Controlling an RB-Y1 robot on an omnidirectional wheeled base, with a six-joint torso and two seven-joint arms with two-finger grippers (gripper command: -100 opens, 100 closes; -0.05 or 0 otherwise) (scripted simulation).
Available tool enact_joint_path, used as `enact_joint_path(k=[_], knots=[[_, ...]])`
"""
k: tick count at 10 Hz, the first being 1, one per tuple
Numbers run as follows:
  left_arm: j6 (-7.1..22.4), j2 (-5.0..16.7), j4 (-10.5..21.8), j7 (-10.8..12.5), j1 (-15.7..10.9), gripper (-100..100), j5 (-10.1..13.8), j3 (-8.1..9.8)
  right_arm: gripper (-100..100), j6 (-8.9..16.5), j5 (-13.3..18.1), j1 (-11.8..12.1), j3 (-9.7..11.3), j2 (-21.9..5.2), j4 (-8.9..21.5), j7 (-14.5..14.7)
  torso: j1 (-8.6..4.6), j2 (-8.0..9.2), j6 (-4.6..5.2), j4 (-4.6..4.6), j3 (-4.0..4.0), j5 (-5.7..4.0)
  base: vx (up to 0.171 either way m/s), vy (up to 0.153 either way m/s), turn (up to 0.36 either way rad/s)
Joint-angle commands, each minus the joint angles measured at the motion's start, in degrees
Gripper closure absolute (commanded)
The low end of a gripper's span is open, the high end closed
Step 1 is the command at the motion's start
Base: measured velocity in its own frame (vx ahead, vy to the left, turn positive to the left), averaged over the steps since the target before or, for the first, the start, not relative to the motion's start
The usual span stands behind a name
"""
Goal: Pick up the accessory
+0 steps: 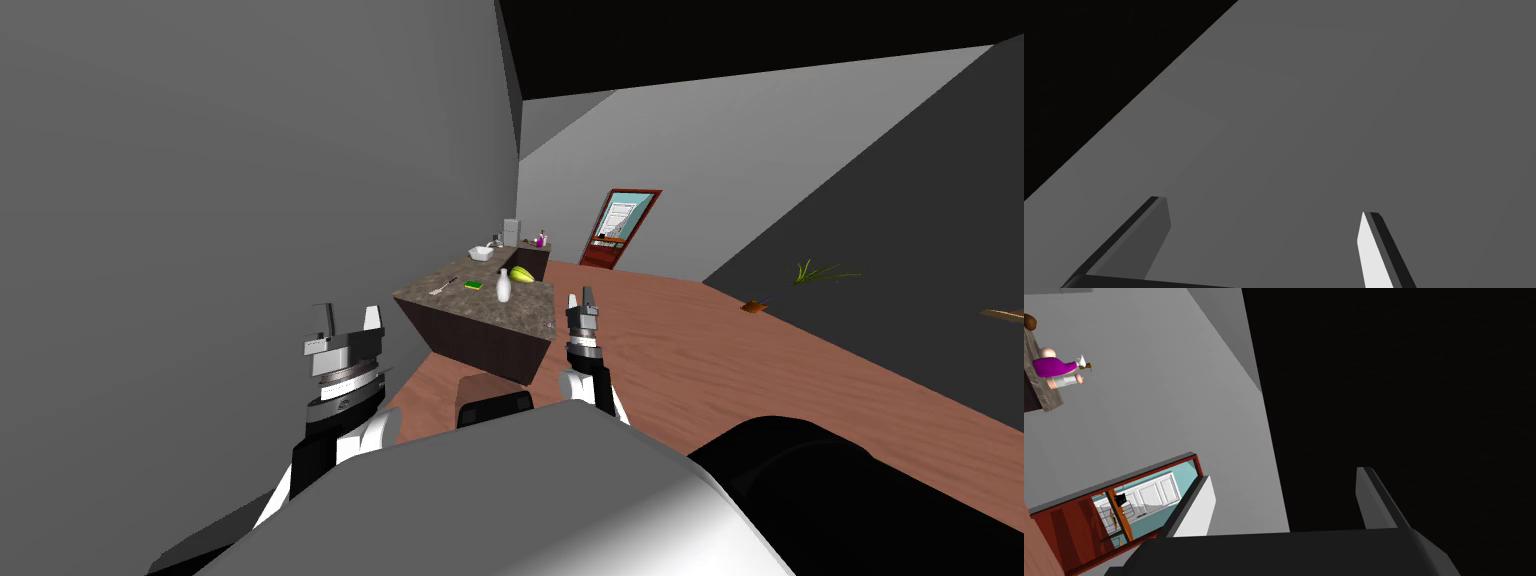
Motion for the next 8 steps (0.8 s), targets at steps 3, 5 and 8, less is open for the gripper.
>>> enact_joint_path(k=[3, 5, 8], knots=[[0.00, 0.00, 0.00, 0.00, 0.00, 0, 0.00, 0.00, -100, 0.03, 0.93, 0.25, 0.30, -5.94, 2.27, 0.62, 0.06, 0.00, 0.00, 0.00, 0.00, 0.01, 0.000, 0.025, 0.012], [0.00, 0.00, 0.00, 0.00, 0.00, 0, 0.00, 0.00, -100, 0.04, 1.39, 0.37, 0.46, -8.68, 3.37, 0.91, 0.15, 0.00, 0.00, 0.00, 0.00, 0.03, 0.000, 0.041, 0.011], [0.00, 0.00, 0.00, 0.00, 0.00, 0, 0.00, 0.00, -100, 0.03, 2.55, 0.70, 0.88, -13.91, 6.11, 1.66, 0.18, 0.00, 0.00, 0.00, 0.00, 0.04, 0.000, 0.048, 0.017]])
